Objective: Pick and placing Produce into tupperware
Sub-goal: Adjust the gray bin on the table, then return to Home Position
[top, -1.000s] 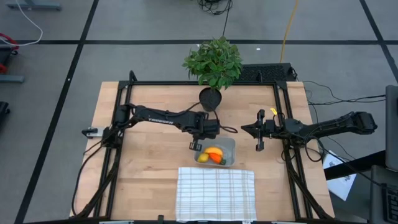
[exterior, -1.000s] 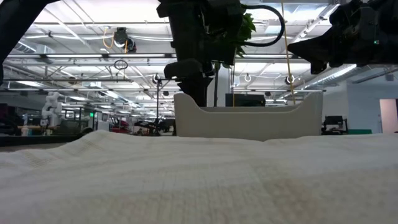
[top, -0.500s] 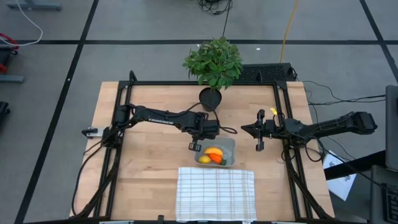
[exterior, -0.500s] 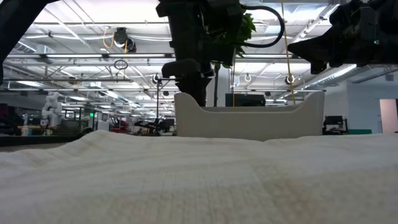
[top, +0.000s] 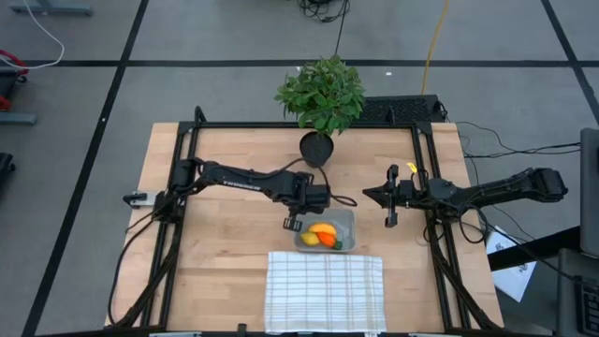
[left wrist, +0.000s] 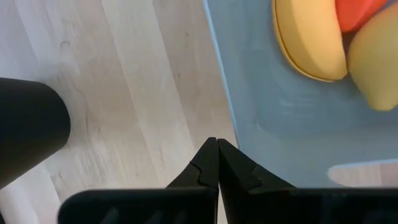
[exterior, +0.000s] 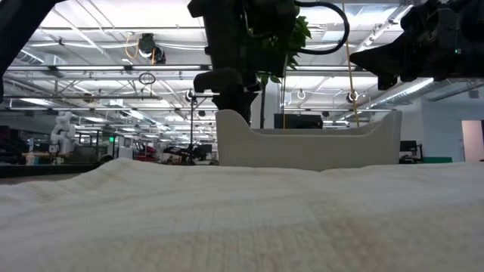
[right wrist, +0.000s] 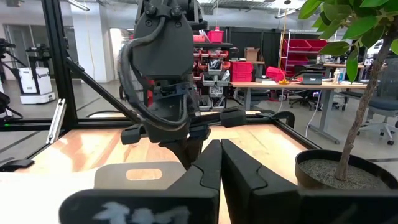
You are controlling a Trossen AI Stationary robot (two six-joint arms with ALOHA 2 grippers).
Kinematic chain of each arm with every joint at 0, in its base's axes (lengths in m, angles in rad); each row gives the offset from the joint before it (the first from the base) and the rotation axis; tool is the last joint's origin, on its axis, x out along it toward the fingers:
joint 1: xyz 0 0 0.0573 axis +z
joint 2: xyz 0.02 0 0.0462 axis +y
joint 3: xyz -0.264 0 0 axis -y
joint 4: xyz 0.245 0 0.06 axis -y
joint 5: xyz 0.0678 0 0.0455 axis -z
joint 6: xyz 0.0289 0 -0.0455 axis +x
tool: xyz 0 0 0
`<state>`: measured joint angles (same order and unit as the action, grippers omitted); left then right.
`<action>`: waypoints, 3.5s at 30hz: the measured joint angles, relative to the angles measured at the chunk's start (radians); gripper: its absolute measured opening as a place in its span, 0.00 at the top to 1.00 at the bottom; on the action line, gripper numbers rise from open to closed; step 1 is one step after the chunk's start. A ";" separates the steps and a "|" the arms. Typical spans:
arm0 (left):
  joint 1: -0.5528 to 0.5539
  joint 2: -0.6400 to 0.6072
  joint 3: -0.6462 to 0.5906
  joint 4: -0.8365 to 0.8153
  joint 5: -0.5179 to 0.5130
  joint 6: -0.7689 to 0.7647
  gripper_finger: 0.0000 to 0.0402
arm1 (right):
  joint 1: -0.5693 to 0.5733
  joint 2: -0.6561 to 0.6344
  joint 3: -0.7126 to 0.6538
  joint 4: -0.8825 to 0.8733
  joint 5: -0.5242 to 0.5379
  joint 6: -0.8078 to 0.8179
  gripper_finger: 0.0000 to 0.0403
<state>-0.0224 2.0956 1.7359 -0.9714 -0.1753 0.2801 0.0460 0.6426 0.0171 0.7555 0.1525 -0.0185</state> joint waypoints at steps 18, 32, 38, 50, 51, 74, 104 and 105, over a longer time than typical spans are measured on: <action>0.029 -0.042 -0.001 0.084 -0.164 0.070 1.00 | 0.000 -0.004 0.000 0.004 0.000 0.008 1.00; 0.069 -0.385 -0.059 0.120 -0.159 0.127 1.00 | 0.002 -0.042 0.008 -0.050 -0.027 0.029 1.00; 0.053 -0.619 -0.214 0.203 -0.158 0.131 1.00 | 0.002 -0.072 0.078 -0.278 -0.027 0.035 1.00; 0.031 -1.036 -0.626 0.452 -0.203 0.104 1.00 | 0.002 -0.178 0.093 -0.279 -0.027 0.001 1.00; 0.023 -1.061 -0.644 0.454 -0.224 0.102 1.00 | 0.002 -0.196 0.094 -0.293 -0.028 0.003 1.00; -0.044 -1.547 -1.075 0.680 -0.442 -0.038 1.00 | 0.001 -0.472 0.154 -0.579 -0.027 0.039 1.00; 0.292 -1.771 -1.288 0.861 0.190 -0.104 1.00 | 0.001 -0.612 0.156 -0.688 -0.078 0.135 1.00; 0.290 -1.772 -1.315 0.883 0.190 -0.110 1.00 | 0.002 -0.611 0.156 -0.689 -0.080 0.138 1.00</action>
<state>0.2679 0.3240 0.4211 -0.0889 0.0144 0.1703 0.0477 0.0318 0.1730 0.0662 0.0730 0.1194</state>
